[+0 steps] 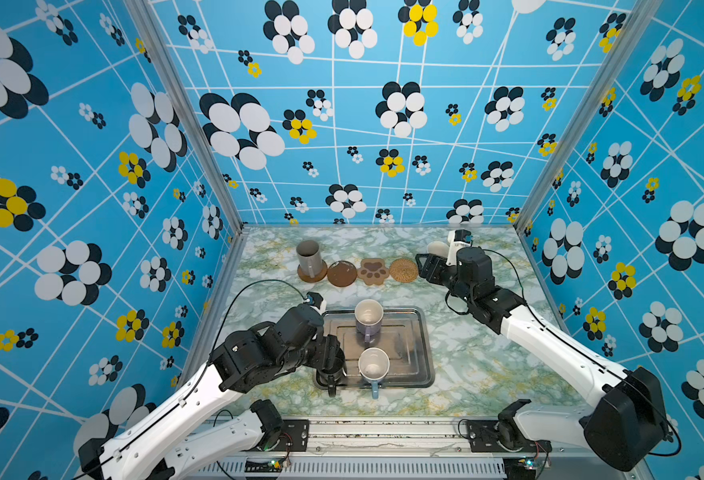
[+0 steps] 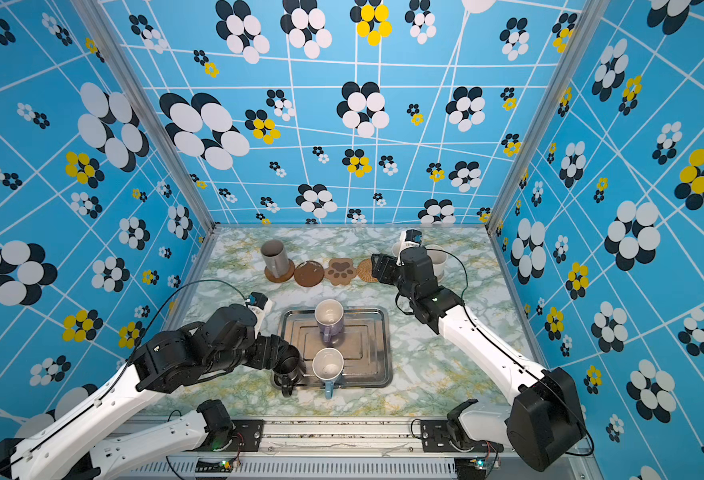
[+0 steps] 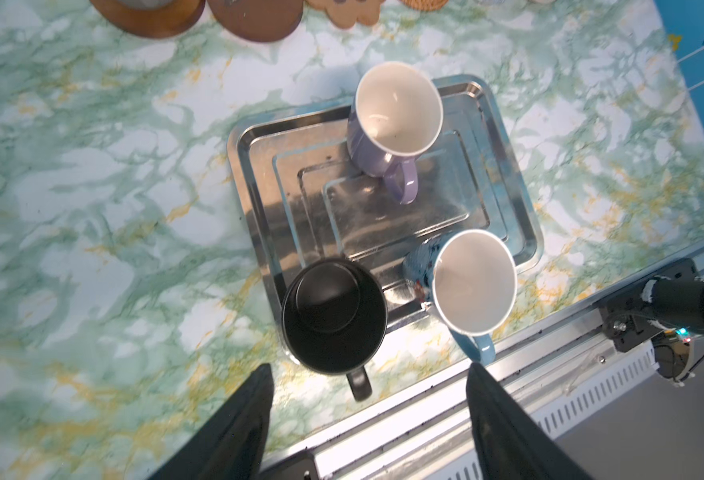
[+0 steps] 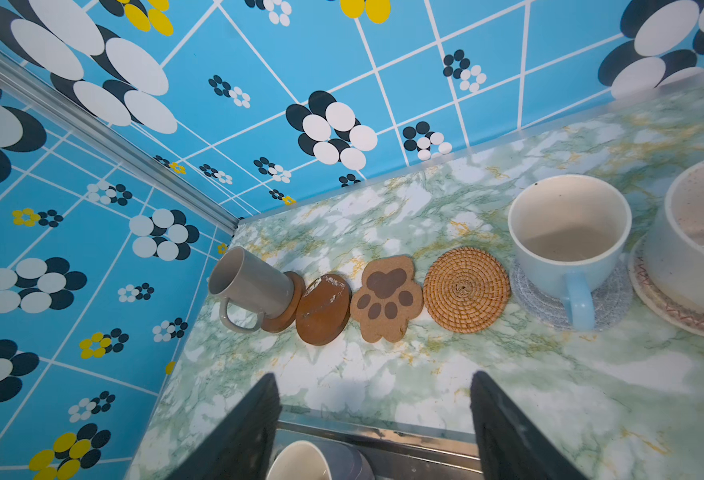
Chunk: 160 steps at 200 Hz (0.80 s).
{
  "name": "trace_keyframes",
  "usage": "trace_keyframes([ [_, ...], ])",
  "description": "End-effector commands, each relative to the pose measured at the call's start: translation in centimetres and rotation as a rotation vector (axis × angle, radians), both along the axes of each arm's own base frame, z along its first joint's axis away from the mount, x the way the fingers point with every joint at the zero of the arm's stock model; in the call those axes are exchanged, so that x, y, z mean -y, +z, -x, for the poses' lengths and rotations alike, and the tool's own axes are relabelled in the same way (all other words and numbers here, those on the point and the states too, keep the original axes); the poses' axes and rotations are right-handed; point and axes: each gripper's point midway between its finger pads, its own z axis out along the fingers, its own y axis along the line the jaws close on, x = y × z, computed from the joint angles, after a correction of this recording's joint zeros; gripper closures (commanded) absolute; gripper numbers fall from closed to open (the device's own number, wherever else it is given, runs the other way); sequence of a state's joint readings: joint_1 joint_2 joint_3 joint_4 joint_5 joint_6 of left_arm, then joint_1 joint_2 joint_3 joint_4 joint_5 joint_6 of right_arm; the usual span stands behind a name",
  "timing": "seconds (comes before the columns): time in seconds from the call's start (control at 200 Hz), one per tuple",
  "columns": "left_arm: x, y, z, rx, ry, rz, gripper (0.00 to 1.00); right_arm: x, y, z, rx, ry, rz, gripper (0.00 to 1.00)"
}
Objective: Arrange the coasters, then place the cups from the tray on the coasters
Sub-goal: 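Raise the right gripper while the left gripper moves over the black mug on the tray, then lower the left gripper and grasp the black mug rim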
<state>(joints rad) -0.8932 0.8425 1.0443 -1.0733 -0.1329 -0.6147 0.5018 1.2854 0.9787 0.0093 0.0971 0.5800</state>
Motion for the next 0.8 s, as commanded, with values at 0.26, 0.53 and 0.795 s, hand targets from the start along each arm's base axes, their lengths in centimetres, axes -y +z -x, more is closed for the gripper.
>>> trace_keyframes([
  [0.26, -2.3, -6.8, 4.7, -0.204, 0.071, -0.187, 0.24, 0.6, -0.3, -0.2, 0.018, -0.031, 0.016, 0.22],
  [0.53, 0.1, -10.2, 5.2, -0.236, 0.088, -0.141, 0.24, 0.4, -1.2, -0.7, -0.005, -0.031, 0.016, 0.22],
  [0.795, 1.3, -12.9, 4.4, -0.229, 0.124, -0.191, 0.24, 0.7, -1.6, -0.8, -0.013, -0.042, 0.019, 0.22],
])
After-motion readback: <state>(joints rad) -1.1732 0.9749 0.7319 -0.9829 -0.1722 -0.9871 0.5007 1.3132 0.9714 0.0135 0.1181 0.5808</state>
